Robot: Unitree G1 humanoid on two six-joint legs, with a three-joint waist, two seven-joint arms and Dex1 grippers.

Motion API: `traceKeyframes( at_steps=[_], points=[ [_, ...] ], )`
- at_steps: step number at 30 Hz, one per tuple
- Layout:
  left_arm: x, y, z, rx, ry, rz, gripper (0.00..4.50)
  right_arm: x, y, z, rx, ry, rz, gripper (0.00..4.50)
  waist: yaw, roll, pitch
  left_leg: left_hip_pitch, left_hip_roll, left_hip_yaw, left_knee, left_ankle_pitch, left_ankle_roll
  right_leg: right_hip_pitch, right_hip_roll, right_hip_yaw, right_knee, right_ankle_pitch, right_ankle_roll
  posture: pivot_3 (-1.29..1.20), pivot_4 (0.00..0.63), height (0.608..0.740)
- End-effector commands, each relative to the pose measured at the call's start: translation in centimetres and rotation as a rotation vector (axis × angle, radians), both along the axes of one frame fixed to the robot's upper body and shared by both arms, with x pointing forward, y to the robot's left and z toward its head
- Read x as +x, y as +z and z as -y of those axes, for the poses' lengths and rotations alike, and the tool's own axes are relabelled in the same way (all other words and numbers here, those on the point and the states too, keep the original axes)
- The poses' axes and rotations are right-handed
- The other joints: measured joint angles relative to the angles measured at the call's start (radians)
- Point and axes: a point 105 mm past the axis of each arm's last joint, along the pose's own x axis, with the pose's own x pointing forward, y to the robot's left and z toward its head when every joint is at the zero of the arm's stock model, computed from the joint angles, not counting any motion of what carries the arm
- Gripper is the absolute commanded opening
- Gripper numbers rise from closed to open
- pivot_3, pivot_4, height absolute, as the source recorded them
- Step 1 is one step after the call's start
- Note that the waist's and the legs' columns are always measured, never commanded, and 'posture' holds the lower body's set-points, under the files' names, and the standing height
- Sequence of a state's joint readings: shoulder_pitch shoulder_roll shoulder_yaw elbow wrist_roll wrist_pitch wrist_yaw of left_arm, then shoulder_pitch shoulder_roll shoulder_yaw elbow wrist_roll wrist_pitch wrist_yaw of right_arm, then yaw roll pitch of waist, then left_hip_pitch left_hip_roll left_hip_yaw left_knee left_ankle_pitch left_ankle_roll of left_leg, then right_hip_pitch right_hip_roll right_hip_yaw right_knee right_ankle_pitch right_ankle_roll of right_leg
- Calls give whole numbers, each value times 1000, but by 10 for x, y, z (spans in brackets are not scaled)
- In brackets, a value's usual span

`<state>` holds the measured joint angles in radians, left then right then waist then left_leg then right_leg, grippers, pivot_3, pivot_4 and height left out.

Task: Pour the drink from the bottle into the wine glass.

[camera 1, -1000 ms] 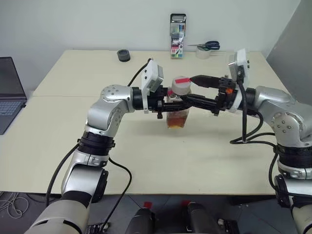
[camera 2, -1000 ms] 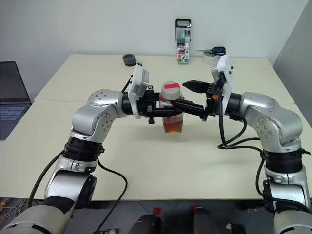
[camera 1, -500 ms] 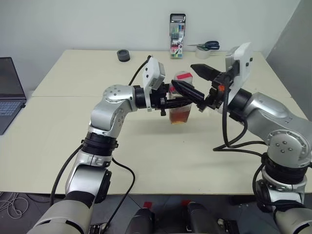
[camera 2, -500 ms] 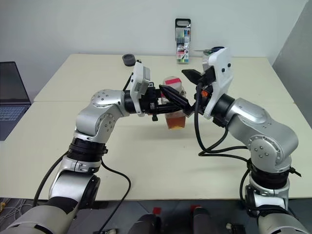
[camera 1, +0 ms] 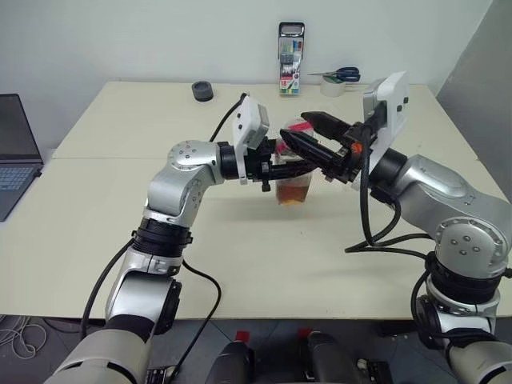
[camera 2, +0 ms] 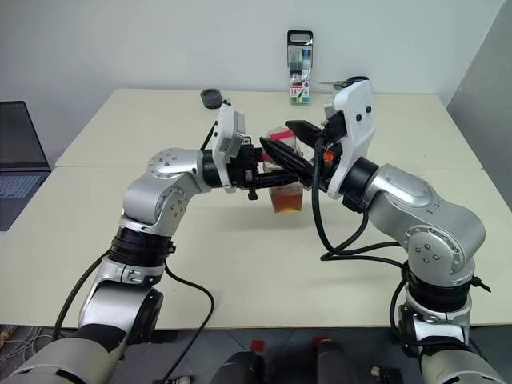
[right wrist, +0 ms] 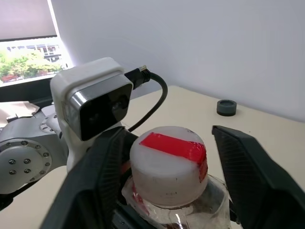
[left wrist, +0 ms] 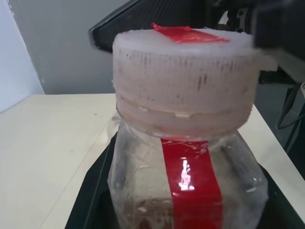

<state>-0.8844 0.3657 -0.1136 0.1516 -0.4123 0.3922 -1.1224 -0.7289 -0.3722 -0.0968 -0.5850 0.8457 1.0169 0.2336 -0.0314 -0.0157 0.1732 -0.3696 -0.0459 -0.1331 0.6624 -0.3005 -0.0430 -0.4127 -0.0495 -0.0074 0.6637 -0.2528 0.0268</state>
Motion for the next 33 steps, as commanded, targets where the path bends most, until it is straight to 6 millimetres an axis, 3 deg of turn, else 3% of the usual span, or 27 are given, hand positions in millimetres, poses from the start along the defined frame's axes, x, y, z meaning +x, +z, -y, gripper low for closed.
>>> traceKeyframes(
  at_steps=[1, 8, 13, 19, 27, 33],
  points=[
    [-7, 14, 2, -16, -17, 61, 1818, -10, 14, -3, 16, 33, 63, 1770, 0, 0, 0, 0, 0, 0, 0, 0, 0, 0, 0, 0, 0, 0, 0, 0, 150, 740],
    [-9, 15, 5, -11, -41, 56, 1818, -5, 9, 1, -19, 60, 51, 1772, 0, 0, 0, 0, 0, 0, 0, 0, 0, 0, 0, 0, 0, 0, 0, 0, 150, 740],
    [-20, 17, 10, 5, -132, 36, 1818, -3, 15, 8, -141, 287, 64, 1772, -1, 0, 0, 0, 0, 1, 0, 0, 0, 0, 4, 0, 0, 0, 0, 0, 150, 740],
    [-28, 18, 14, 24, -194, 27, 1818, 10, 14, 14, -223, 404, 48, 1772, -3, 0, 0, 1, 1, 2, 0, 0, 1, 1, 5, 0, 0, 0, 0, 0, 150, 740],
    [-21, 16, 9, 28, -147, 34, 1818, 2, 10, 38, -207, 342, 1, 4443, 3, 0, 0, -1, 1, 0, 1, 0, 0, 0, 0, -1, -1, 0, 0, 0, 150, 740],
    [-18, 17, 10, 6, -128, 35, 1818, -14, 7, 45, -139, 206, 6, 4443, 2, 0, 0, -2, 0, 0, 1, 0, 0, -1, -1, -1, -1, 0, 0, 0, 150, 740]
  ],
)
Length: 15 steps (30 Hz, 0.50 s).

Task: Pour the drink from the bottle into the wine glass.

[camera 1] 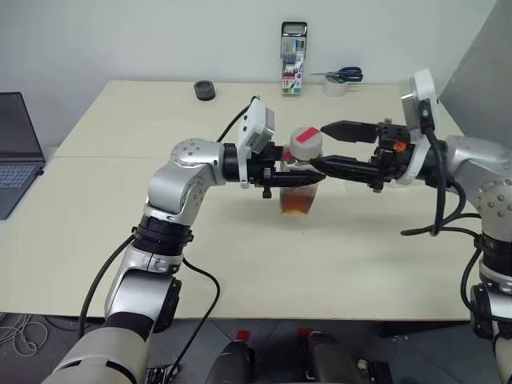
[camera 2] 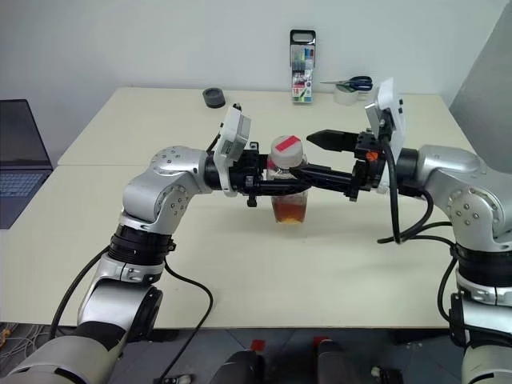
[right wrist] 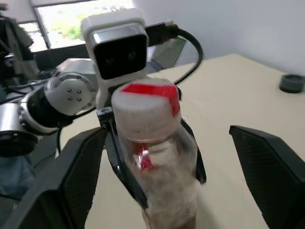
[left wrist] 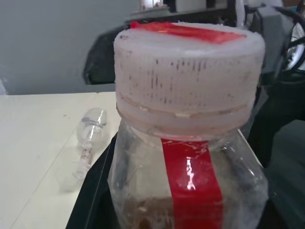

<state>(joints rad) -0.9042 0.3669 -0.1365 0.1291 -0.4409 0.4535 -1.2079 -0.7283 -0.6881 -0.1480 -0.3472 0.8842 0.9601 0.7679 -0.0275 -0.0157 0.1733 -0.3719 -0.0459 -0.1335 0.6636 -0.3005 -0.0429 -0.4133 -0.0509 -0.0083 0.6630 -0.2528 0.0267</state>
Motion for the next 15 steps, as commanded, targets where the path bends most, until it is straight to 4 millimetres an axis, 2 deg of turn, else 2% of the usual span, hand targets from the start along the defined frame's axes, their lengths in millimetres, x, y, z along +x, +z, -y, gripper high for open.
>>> traceKeyframes(
  at_steps=[1, 8, 15],
  points=[
    [-4, 17, 2, -39, -6, 68, 1818, -16, 17, -4, 56, -57, 92, 4443, -3, 0, 0, 0, 0, 0, 0, 0, 0, -1, 0, 0, 0, 0, 0, 0, 150, 740],
    [-2, 15, 7, -52, 3, 66, 1818, -20, 20, -23, 147, -167, 157, 4443, -3, 0, 0, 0, 0, 0, 0, 0, 0, -1, 0, 1, 1, 0, 0, 0, 150, 740],
    [-2, 17, 7, -51, 3, 73, 1818, -10, 19, -35, 161, -206, 168, 4443, -3, 0, 0, 0, 0, 0, 0, 0, 0, -1, 1, 0, 1, 0, 0, 0, 150, 740]
  ],
)
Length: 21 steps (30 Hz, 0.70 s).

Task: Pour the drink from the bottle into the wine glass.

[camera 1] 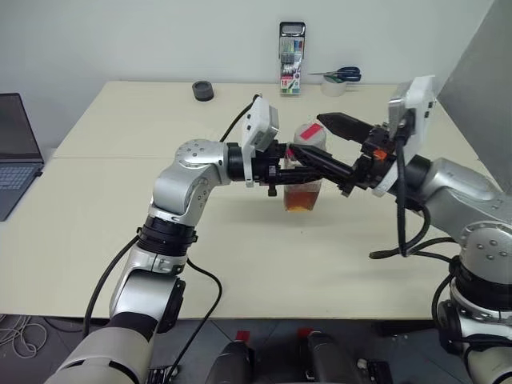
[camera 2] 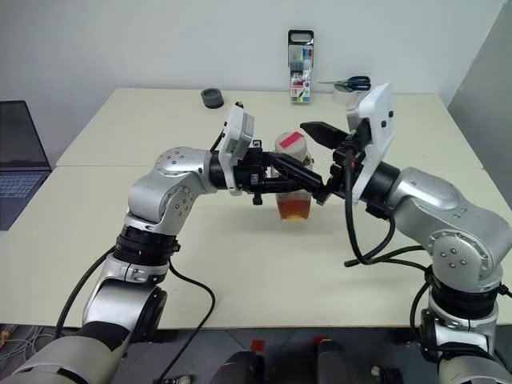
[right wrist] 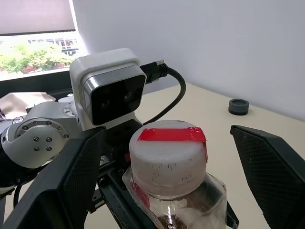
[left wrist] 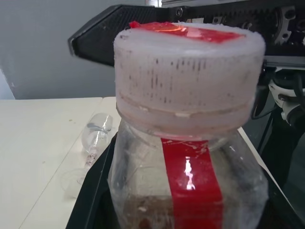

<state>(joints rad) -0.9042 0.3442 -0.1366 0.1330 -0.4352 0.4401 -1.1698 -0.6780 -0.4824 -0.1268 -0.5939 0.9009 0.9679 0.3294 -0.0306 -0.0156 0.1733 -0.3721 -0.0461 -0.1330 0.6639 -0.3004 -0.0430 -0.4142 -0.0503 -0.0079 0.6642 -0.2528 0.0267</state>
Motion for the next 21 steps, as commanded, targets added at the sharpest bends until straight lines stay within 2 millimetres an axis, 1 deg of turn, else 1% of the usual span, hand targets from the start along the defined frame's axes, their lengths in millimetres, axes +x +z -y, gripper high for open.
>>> traceKeyframes(
  at_steps=[1, 5, 10, 17, 21],
  points=[
    [-4, 16, 2, -27, -20, 67, 1818, 0, 13, -3, 23, -16, 73, 4443, 0, 0, 0, 0, 0, 0, 0, 0, 0, 0, 0, 0, 0, 0, 0, 0, 150, 740],
    [-4, 15, 2, -23, -10, 72, 1818, 8, 15, -4, 33, -29, 82, 4443, 0, 0, 0, 0, 0, 0, 0, 0, 0, 0, 0, 0, 0, 0, 0, 0, 150, 740],
    [-5, 14, 0, -26, 0, 72, 1818, 15, 15, 1, 38, -58, 89, 4443, 0, 0, 0, 0, 0, 0, 0, 0, 0, 0, 0, 0, 0, 0, 0, 0, 150, 740],
    [-4, 15, -2, -27, 15, 73, 1818, 17, 15, 13, 17, -80, 91, 4443, 0, 0, 0, 0, 0, 0, 0, 0, 0, 0, 1, 0, 0, 0, 0, 0, 150, 740],
    [-5, 14, -2, -28, 16, 76, 1818, 15, 15, 22, 10, -92, 84, 4443, 0, 0, 0, 0, 0, 0, 0, 0, 0, 0, 0, 0, 0, 0, 0, 0, 150, 740]
  ],
)
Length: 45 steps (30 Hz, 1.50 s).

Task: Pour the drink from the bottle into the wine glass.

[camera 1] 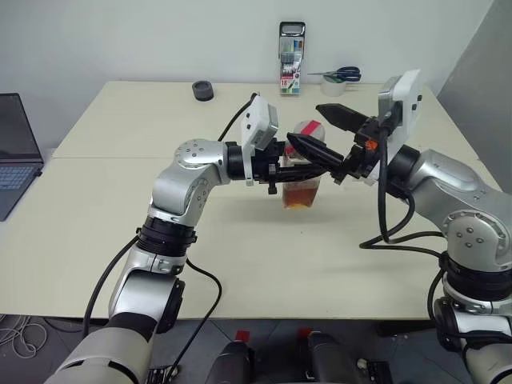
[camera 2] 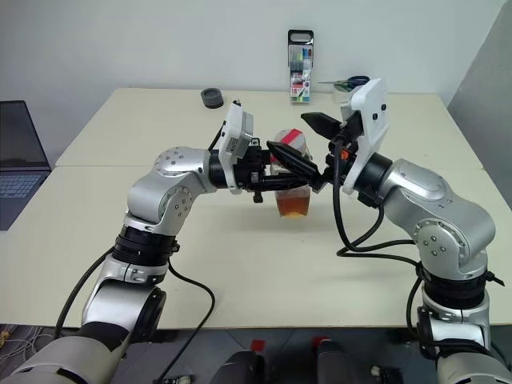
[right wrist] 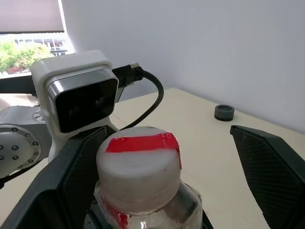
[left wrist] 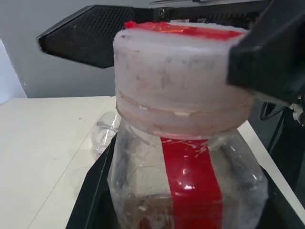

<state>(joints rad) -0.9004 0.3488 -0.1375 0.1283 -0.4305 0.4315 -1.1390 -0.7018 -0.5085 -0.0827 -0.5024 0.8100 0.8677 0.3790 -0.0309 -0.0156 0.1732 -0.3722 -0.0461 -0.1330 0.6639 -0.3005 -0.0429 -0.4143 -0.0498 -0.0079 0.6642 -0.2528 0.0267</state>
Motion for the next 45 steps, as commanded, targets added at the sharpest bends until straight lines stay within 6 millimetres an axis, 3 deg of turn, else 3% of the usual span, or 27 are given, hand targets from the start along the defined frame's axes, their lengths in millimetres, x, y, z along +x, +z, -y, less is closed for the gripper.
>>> traceKeyframes(
  at_steps=[1, 15, 24, 34, 45],
  points=[
    [-7, 14, -1, -24, -16, 65, 1818, -4, 12, 19, 22, -50, 44, 4443, 0, 0, 0, 0, 0, 0, 0, 0, 0, 0, 0, 0, 0, 0, 0, 0, 150, 740],
    [-6, 15, 0, -26, -17, 67, 1818, -13, 14, 24, 18, -32, 25, 4443, 0, 0, 0, 0, 0, 0, 0, 0, 0, 0, 0, 0, 0, 0, 0, 0, 150, 740],
    [-3, 15, -1, -20, -8, 65, 1818, -27, 17, 1, 57, 90, 7, 4443, 0, 0, 0, 0, 0, 0, 0, 0, 0, 0, 0, 0, 0, 0, 0, 0, 150, 740],
    [-3, 17, 0, -20, -8, 70, 1818, -13, 9, -9, 39, 47, 23, 4443, 0, 0, 0, 0, 0, 0, 0, 0, 0, 0, 0, 0, 0, 0, 0, 0, 150, 740],
    [-4, 17, 0, -19, -6, 75, 1818, -6, 4, 8, 32, -21, 20, 4443, 0, 0, 0, 0, 0, 0, 0, 0, 0, 0, 0, 0, 0, 0, 0, 0, 150, 740]
  ],
)
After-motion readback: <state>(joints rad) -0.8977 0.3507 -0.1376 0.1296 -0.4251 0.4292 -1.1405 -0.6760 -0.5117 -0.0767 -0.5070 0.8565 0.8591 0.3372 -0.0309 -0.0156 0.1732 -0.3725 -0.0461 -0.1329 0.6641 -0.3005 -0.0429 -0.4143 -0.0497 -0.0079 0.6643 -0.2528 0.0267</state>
